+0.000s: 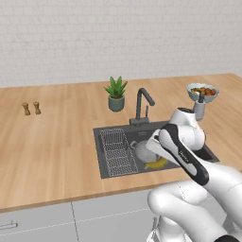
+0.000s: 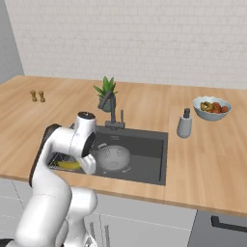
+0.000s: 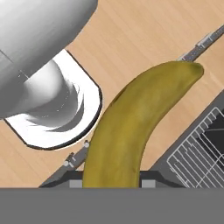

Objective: Put the colander in the sink, put the banana in the colander, and turn on the sink faucet and pour water over the colander.

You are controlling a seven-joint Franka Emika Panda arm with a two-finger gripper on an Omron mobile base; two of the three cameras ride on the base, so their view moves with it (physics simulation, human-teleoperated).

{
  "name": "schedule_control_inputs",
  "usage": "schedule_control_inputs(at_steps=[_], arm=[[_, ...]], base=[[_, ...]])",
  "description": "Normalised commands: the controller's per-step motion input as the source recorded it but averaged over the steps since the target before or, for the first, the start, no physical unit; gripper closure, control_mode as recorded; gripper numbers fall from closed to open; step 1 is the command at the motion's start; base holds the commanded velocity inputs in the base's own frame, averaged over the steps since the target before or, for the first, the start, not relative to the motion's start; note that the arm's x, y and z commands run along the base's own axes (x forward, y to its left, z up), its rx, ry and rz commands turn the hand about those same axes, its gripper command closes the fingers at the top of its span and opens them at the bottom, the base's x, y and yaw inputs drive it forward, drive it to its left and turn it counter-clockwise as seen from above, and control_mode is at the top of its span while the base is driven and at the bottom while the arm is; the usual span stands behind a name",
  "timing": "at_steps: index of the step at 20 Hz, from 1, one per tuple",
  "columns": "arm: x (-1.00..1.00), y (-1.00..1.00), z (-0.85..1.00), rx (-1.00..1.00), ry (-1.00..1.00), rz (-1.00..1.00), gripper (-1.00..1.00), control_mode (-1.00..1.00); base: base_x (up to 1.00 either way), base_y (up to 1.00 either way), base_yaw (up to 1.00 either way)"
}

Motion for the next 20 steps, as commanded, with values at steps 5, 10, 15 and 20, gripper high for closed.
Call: schedule_control_inputs(at_steps=[5,10,15,20], arm=[[0.38,-0.82,0.05,0.0,0.0,0.0,1.0,-1.0],[0.69,-0.64,0.02,0.07,0.0,0.0,1.0,-1.0],[0.78,-0.45,0.0,0.09,0.0,0.0,1.0,-1.0],[0.94,-0.18,0.0,0.15,0.0,0.0,1.0,-1.0]], base=[[0.0,0.0,0.0],[0.0,0.0,0.0],[0.0,0.0,0.0],[0.0,0.0,0.0]])
